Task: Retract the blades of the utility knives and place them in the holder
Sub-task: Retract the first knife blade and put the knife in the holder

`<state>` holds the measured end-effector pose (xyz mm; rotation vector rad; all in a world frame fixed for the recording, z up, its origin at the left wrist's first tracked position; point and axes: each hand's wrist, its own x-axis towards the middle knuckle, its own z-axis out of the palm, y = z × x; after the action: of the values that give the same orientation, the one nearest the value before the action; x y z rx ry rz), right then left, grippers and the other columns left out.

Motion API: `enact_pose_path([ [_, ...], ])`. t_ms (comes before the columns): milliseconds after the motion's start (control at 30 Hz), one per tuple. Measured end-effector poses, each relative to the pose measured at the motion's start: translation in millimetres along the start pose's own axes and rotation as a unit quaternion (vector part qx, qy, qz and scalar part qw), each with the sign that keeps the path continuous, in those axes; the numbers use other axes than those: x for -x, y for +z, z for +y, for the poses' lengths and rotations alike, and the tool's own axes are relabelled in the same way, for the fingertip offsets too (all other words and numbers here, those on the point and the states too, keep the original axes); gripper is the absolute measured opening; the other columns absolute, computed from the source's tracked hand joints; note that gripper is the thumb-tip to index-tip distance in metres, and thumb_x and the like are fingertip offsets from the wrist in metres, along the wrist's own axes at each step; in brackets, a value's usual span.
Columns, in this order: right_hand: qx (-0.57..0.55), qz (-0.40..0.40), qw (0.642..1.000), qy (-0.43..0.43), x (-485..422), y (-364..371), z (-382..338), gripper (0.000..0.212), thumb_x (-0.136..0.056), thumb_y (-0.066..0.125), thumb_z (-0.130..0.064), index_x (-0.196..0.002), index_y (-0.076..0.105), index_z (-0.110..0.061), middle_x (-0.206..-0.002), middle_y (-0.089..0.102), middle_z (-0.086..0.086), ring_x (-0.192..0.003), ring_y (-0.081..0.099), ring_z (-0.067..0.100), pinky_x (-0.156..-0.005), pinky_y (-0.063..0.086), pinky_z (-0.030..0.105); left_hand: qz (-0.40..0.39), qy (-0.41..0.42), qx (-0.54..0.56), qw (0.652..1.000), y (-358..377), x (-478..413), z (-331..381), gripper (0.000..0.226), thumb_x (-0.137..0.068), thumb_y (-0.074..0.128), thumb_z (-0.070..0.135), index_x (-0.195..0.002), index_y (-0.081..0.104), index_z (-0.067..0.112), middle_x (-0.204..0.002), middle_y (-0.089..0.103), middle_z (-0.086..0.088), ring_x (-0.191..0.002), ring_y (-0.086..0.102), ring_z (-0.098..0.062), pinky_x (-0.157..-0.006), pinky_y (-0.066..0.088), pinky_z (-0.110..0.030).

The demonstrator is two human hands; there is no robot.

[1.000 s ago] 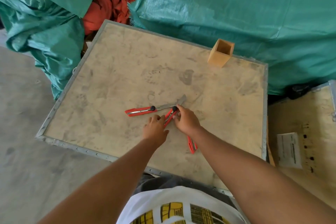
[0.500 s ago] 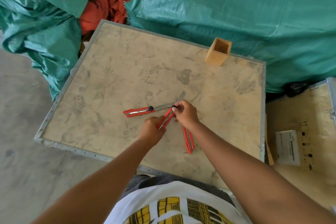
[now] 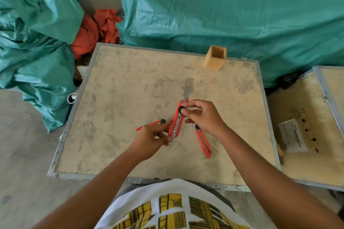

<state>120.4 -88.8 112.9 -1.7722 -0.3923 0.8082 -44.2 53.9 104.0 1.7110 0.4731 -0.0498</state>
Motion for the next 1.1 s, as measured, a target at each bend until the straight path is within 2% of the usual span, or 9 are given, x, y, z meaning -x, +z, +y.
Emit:
enact_pose_path([
  [100,0.065,-0.027,0.997,-0.016,13,18,-6,0.017,-0.086,0.079,-0.015,-0.103,0.079,-0.014,-0.101,0.079,0.004,-0.089,0.077,0.023,-0.077,0.064,0.036,0.011,0.003,0.050,0.999,-16,3,2,0.058,-0.083,0.071,-0.008,-0.115,0.065,0.040,-0.103,0.076,-0.004,-0.072,0.061,-0.017,-0.073,0.062,-0.028],
  [233,0.136,-0.026,0.988,-0.076,25,43,-8,0.019,-0.081,0.083,-0.018,-0.101,0.081,-0.019,-0.106,0.076,-0.004,-0.092,0.073,0.016,-0.088,0.059,0.035,-0.006,0.003,0.087,0.996,-40,5,2,0.051,-0.082,0.070,-0.011,-0.122,0.067,0.021,-0.097,0.076,-0.013,-0.081,0.065,-0.041,-0.072,0.063,-0.029],
  [400,0.166,-0.023,0.983,-0.082,38,58,-19,0.030,-0.086,0.078,-0.022,-0.115,0.076,-0.030,-0.115,0.069,-0.009,-0.090,0.066,0.010,-0.077,0.054,0.020,-0.039,-0.004,0.108,0.993,-59,10,5,0.054,-0.081,0.069,-0.013,-0.116,0.068,0.029,-0.092,0.079,-0.001,-0.080,0.066,-0.022,-0.074,0.064,-0.036],
  [600,0.156,0.054,0.981,-0.099,51,70,-21,0.022,-0.079,0.084,-0.027,-0.097,0.074,-0.026,-0.105,0.068,-0.009,-0.085,0.062,0.009,-0.066,0.048,0.022,-0.053,0.006,0.122,0.991,-63,14,10,0.058,-0.079,0.071,-0.013,-0.110,0.071,0.035,-0.096,0.077,-0.011,-0.070,0.063,-0.016,-0.076,0.064,-0.042],
  [733,0.139,0.026,0.984,-0.110,56,62,-28,0.029,-0.085,0.080,-0.024,-0.112,0.074,-0.033,-0.114,0.067,-0.010,-0.087,0.065,0.011,-0.067,0.054,0.030,-0.041,0.009,0.145,0.989,-57,18,15,0.056,-0.078,0.072,-0.014,-0.112,0.071,0.030,-0.091,0.078,-0.003,-0.071,0.063,-0.019,-0.075,0.064,-0.042],
  [833,0.132,0.030,0.984,-0.119,56,53,-32,0.019,-0.083,0.082,-0.023,-0.100,0.078,-0.029,-0.108,0.068,-0.008,-0.087,0.066,0.013,-0.063,0.053,0.027,-0.028,0.020,0.152,0.988,-50,20,23,0.056,-0.077,0.072,-0.016,-0.116,0.069,0.024,-0.096,0.076,-0.013,-0.076,0.062,-0.028,-0.074,0.064,-0.039],
  [933,0.139,0.053,0.978,-0.147,57,47,-37,0.017,-0.078,0.086,-0.026,-0.090,0.074,-0.024,-0.100,0.069,-0.008,-0.083,0.065,0.014,-0.060,0.053,0.027,-0.016,0.029,0.153,0.988,-42,20,31,0.056,-0.077,0.072,-0.016,-0.119,0.068,0.020,-0.099,0.075,-0.019,-0.075,0.062,-0.025,-0.076,0.063,-0.041],
  [1033,0.142,0.041,0.978,-0.147,58,37,-40,0.021,-0.079,0.085,-0.029,-0.098,0.074,-0.028,-0.105,0.068,-0.012,-0.085,0.066,0.013,-0.066,0.057,0.030,-0.008,0.033,0.160,0.986,-34,19,38,0.055,-0.076,0.072,-0.016,-0.120,0.067,0.017,-0.097,0.076,-0.017,-0.073,0.063,-0.018,-0.076,0.063,-0.044],
  [1100,0.129,0.024,0.981,-0.145,58,26,-41,0.025,-0.081,0.083,-0.026,-0.104,0.075,-0.030,-0.110,0.068,-0.012,-0.088,0.067,0.013,-0.072,0.056,0.025,-0.004,0.037,0.165,0.986,-28,17,43,0.054,-0.076,0.072,-0.015,-0.124,0.066,0.010,-0.101,0.075,-0.021,-0.078,0.063,-0.026,-0.075,0.063,-0.041],
])
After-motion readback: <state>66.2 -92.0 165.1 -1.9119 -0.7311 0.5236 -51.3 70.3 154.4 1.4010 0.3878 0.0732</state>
